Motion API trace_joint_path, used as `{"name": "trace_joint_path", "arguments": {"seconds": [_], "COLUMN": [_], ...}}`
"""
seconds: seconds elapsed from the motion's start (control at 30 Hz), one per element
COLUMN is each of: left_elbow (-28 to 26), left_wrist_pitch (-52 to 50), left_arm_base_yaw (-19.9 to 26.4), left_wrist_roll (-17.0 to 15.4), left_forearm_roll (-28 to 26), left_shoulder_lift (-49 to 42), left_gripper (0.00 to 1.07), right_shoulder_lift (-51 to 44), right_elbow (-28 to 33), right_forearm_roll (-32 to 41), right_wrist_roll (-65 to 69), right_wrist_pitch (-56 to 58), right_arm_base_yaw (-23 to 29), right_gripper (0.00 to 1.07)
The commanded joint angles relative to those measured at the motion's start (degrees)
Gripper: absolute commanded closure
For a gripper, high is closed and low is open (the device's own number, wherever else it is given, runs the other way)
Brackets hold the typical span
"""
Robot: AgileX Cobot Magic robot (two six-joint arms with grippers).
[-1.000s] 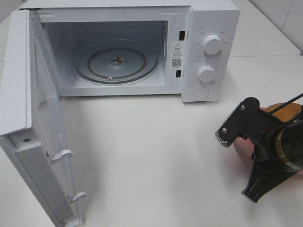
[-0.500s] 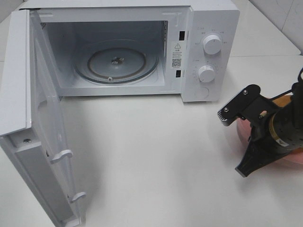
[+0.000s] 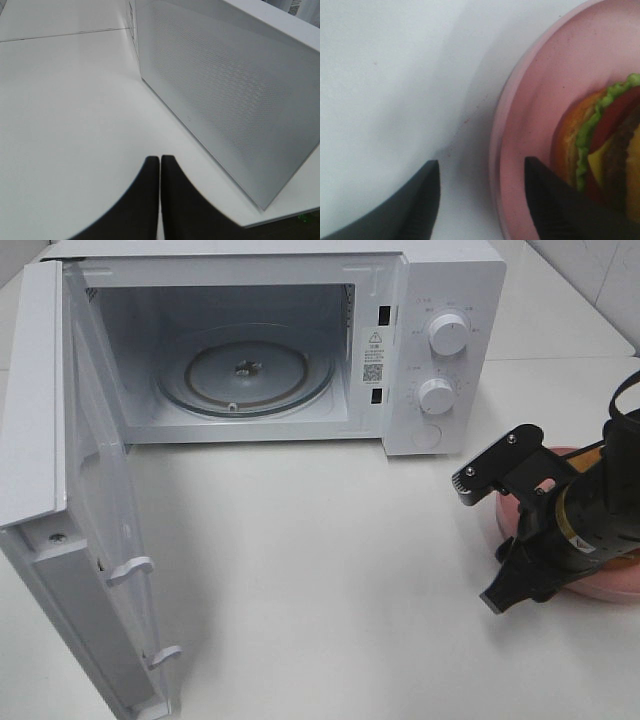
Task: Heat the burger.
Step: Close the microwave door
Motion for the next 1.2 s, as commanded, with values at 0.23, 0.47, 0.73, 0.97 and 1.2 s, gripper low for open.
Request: {"name": "trace_joint_path", "arguments": {"seconds": [0.23, 0.47, 0.73, 0.97, 1.2], "left_elbow": [0.11, 0.11, 0.11, 0.11, 0.11], "left_wrist_pitch": [-0.57, -0.57, -0.57, -0.57, -0.57], "left_arm_base_yaw": [0.0, 0.0, 0.0, 0.0, 0.0], "left_wrist_roll": [0.17, 0.17, 0.17, 0.17, 0.17], "left_forearm_roll": [-0.29, -0.29, -0.29, -0.29, -0.29], "left_shoulder_lift": [-1.09, -1.09, -1.09, -1.09, -1.09], "left_gripper": [1.06, 1.06, 1.06, 1.06, 1.06], "right_shoulder_lift": [-0.4, -2.92, -8.31, -10.71, -10.71], "right_elbow": [-5.96, -10.08, -18.11, -24.01, -24.29], "right_forearm_roll": [16.62, 23.49, 39.71, 43.72, 46.98], "right_wrist_roll": [-4.58, -9.85, -24.29, -27.39, -30.71], "right_wrist_pitch": [4.87, 10.49, 17.65, 25.32, 30.02], "right_arm_base_yaw": [-0.23, -0.23, -0.29, -0.74, -8.88], "right_gripper": [0.45, 0.45, 0.45, 0.46, 0.46]}}
